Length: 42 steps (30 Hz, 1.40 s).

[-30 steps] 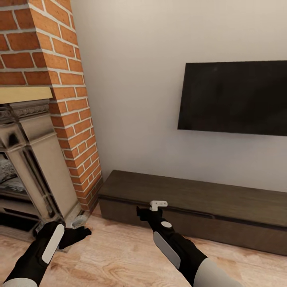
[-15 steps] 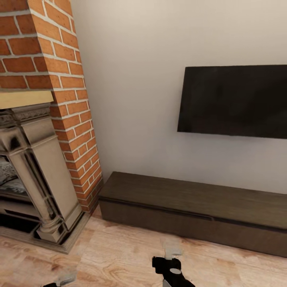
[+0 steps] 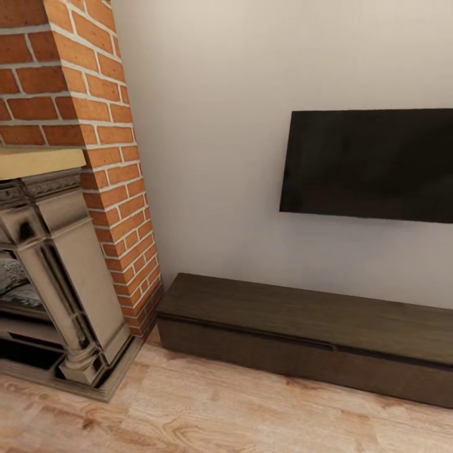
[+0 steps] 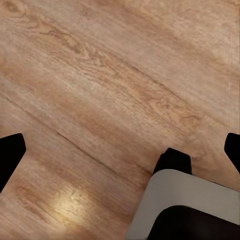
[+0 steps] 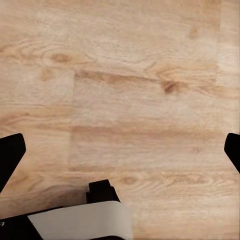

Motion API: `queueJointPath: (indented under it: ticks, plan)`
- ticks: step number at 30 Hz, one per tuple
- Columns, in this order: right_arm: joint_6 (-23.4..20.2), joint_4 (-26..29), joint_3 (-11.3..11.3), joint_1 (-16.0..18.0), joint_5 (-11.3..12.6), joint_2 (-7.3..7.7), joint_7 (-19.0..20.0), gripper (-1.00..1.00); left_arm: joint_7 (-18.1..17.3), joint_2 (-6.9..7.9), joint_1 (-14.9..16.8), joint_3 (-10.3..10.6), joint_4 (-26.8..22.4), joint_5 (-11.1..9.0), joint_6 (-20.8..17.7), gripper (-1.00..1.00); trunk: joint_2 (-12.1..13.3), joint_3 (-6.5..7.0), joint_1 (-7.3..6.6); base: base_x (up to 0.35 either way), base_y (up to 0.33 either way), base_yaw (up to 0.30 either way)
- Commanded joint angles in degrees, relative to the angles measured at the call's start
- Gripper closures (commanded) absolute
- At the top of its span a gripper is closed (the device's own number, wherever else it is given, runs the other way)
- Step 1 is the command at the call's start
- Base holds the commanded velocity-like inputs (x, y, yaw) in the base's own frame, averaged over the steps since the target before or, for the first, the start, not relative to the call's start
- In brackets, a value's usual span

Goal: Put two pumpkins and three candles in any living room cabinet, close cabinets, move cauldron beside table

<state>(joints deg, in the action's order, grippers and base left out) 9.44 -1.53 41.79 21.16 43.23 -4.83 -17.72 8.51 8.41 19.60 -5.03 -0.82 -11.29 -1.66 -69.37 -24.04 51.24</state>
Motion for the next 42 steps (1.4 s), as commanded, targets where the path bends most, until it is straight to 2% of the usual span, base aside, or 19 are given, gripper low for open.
queueJointPath:
  ticks: [1, 11, 22, 26, 33, 42]
  plan:
    - [0.3, -0.4, 0.5, 0.0, 0.9, -0.04, 0.2, -1.00, 0.1, 0.06, -0.4, -0.4, -0.1, 0.0, 0.4, -1.00, 0.4, 0.13, -0.23, 0.000, 0.000, 0.000]
    - [0.4, -1.0, 0.4, -0.1, 1.4, 0.09, 0.7, -1.00, 0.1, 0.25, -3.3, -0.3, -0.1, 0.0, 3.0, -1.00, 4.4, 1.79, -2.42, 0.000, 0.000, 0.000]
    - [-0.1, -1.1, 0.4, -0.2, 1.5, 0.24, 1.6, -1.00, 0.1, 0.29, -5.0, -0.2, -0.1, 0.0, 3.2, -1.00, 8.8, 2.80, -4.84, 0.000, 0.000, 0.000]
    - [-0.1, -1.1, 0.4, -1.2, 1.5, 0.25, 1.9, -1.00, 0.1, 0.26, -5.7, -0.2, -0.1, 0.2, 3.3, -1.00, 10.4, 3.15, -5.72, 0.000, 0.000, 0.000]
    - [-0.3, -1.1, 0.4, -2.9, 1.6, 0.26, 5.7, -1.00, 0.0, 0.27, -7.0, 0.0, -0.1, 0.2, 6.4, -1.00, 13.2, 3.76, -7.26, 0.000, 0.000, 0.000]
    - [-0.2, -1.2, 0.3, -4.8, 2.4, 0.26, 6.1, -1.00, 0.0, 0.16, -8.7, 1.3, -0.1, 0.2, 7.0, -1.00, 16.8, 4.54, -9.23, 0.000, 0.000, 0.000]
